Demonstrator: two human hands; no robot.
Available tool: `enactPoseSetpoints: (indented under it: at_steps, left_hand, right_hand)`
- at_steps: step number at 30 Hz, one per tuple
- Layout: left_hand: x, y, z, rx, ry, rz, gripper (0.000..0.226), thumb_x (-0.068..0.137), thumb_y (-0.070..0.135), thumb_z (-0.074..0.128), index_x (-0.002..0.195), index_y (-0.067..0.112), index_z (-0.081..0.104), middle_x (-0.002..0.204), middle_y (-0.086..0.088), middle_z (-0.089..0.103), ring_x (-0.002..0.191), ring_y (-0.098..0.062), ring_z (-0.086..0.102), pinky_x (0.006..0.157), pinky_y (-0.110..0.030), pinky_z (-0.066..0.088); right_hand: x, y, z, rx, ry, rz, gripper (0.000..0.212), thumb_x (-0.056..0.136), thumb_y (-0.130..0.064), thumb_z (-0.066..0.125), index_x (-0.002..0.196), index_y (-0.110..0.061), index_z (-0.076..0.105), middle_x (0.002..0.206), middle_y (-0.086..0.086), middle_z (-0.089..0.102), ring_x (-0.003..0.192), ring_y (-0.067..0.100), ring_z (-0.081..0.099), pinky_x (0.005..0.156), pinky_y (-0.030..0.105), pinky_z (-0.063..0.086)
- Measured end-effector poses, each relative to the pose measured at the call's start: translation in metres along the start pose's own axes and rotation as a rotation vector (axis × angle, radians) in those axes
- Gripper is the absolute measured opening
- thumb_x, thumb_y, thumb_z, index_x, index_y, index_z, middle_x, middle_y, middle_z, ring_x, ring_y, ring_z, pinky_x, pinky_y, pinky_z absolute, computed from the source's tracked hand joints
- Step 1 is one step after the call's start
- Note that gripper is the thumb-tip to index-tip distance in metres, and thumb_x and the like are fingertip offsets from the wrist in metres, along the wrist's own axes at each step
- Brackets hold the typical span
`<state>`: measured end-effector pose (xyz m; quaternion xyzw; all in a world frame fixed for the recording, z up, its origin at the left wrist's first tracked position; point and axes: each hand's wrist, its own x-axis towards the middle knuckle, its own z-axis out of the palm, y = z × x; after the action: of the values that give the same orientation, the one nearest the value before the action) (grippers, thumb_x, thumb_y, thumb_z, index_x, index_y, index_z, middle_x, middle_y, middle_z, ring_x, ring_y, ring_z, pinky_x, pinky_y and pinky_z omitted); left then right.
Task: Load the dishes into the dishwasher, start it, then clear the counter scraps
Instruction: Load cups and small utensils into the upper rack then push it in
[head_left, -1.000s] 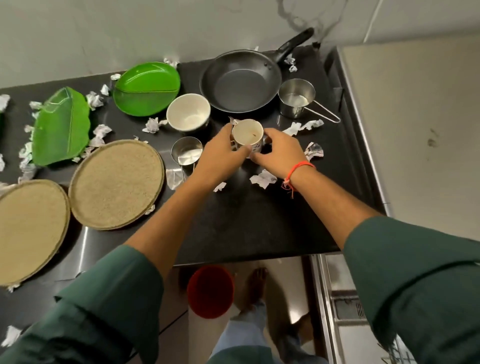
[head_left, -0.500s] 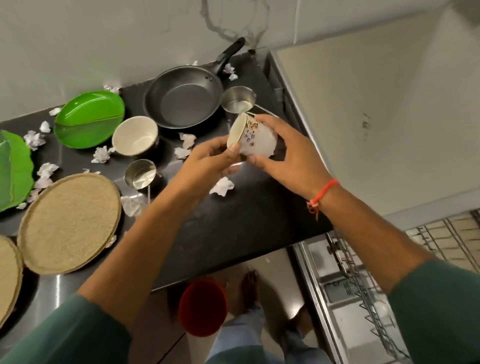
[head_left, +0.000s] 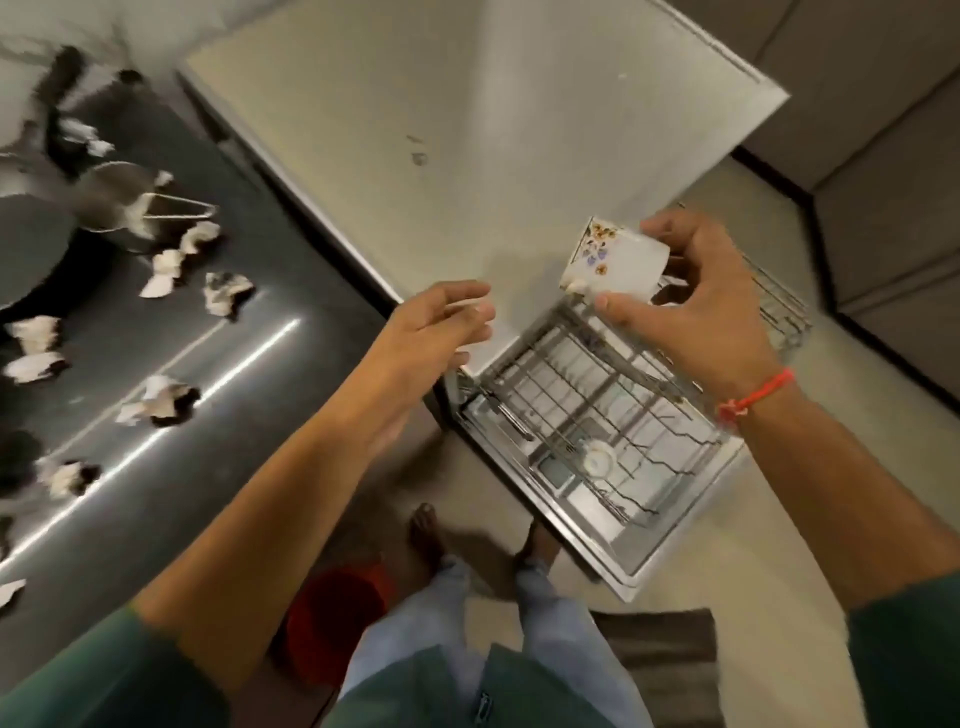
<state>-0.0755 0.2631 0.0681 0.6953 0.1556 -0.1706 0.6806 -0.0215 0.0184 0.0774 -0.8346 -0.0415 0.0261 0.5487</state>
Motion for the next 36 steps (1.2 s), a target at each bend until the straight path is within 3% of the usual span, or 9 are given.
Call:
enactPoseSetpoints:
  at_steps: [4, 9, 11, 16, 20, 28, 36]
  left_hand:
    - [0.010, -0.008, 0.045, 0.157, -0.096, -0.012, 0.025, 0.102, 0.030, 0.058, 0.127, 0.032, 0.063, 0.120, 0.008, 0.070, 0.109, -0.004, 0.067, 0.091, -0.022, 0.050]
    - [0.021, -0.029, 0.090, 0.301, -0.175, -0.041, 0.030, 0.100, 0.029, 0.061, 0.130, 0.032, 0.061, 0.110, 0.013, 0.071, 0.106, 0.001, 0.066, 0.095, -0.021, 0.048]
    - [0.027, -0.041, 0.103, 0.320, -0.169, -0.057, 0.030, 0.101, 0.027, 0.060, 0.130, 0.031, 0.061, 0.105, 0.014, 0.071, 0.105, 0.002, 0.065, 0.095, -0.020, 0.048]
    - [0.043, -0.067, 0.126, 0.370, -0.121, -0.120, 0.029, 0.101, 0.021, 0.058, 0.129, 0.028, 0.061, 0.108, 0.005, 0.068, 0.102, -0.001, 0.064, 0.088, -0.014, 0.045]
    - [0.048, -0.088, 0.128, 0.392, -0.079, -0.142, 0.029, 0.101, 0.018, 0.059, 0.127, 0.032, 0.061, 0.111, 0.012, 0.062, 0.101, 0.005, 0.060, 0.086, -0.011, 0.044]
    - [0.050, -0.123, 0.117, 0.361, 0.007, -0.163, 0.034, 0.100, 0.010, 0.059, 0.123, 0.034, 0.063, 0.119, 0.008, 0.063, 0.111, 0.001, 0.060, 0.094, -0.017, 0.045]
    - [0.054, -0.122, 0.107, 0.353, 0.016, -0.178, 0.035, 0.100, 0.016, 0.060, 0.127, 0.037, 0.063, 0.121, 0.012, 0.062, 0.114, -0.002, 0.060, 0.103, -0.026, 0.046]
  right_hand:
    - [-0.017, 0.059, -0.048, -0.037, 0.175, 0.153, 0.066, 0.066, -0.022, 0.091, 0.121, -0.019, 0.054, 0.119, 0.002, 0.064, 0.106, 0.014, 0.067, 0.079, 0.044, 0.062]
    - [-0.034, 0.118, -0.053, -0.085, 0.179, 0.294, 0.063, 0.065, -0.023, 0.091, 0.118, -0.023, 0.056, 0.118, -0.008, 0.059, 0.109, 0.012, 0.059, 0.083, 0.032, 0.060]
    - [-0.036, 0.142, -0.041, -0.112, 0.125, 0.338, 0.063, 0.065, -0.026, 0.091, 0.118, -0.025, 0.056, 0.120, -0.008, 0.057, 0.107, 0.009, 0.056, 0.086, 0.030, 0.059]
    - [-0.032, 0.205, 0.005, -0.364, -0.100, 0.332, 0.070, 0.062, -0.039, 0.090, 0.123, -0.028, 0.057, 0.121, 0.002, 0.055, 0.115, 0.024, 0.049, 0.094, 0.040, 0.047]
    - [-0.022, 0.239, 0.045, -0.570, -0.310, 0.261, 0.073, 0.070, -0.032, 0.085, 0.135, -0.024, 0.052, 0.129, 0.009, 0.050, 0.123, 0.031, 0.041, 0.098, 0.040, 0.042]
    - [-0.017, 0.280, 0.091, -0.902, -0.525, 0.031, 0.067, 0.082, -0.010, 0.071, 0.144, -0.021, 0.046, 0.133, 0.009, 0.047, 0.123, 0.031, 0.039, 0.102, 0.043, 0.039]
    - [-0.022, 0.298, 0.094, -1.023, -0.643, -0.071, 0.074, 0.080, -0.015, 0.076, 0.146, -0.026, 0.043, 0.135, 0.006, 0.041, 0.124, 0.030, 0.039, 0.106, 0.043, 0.036]
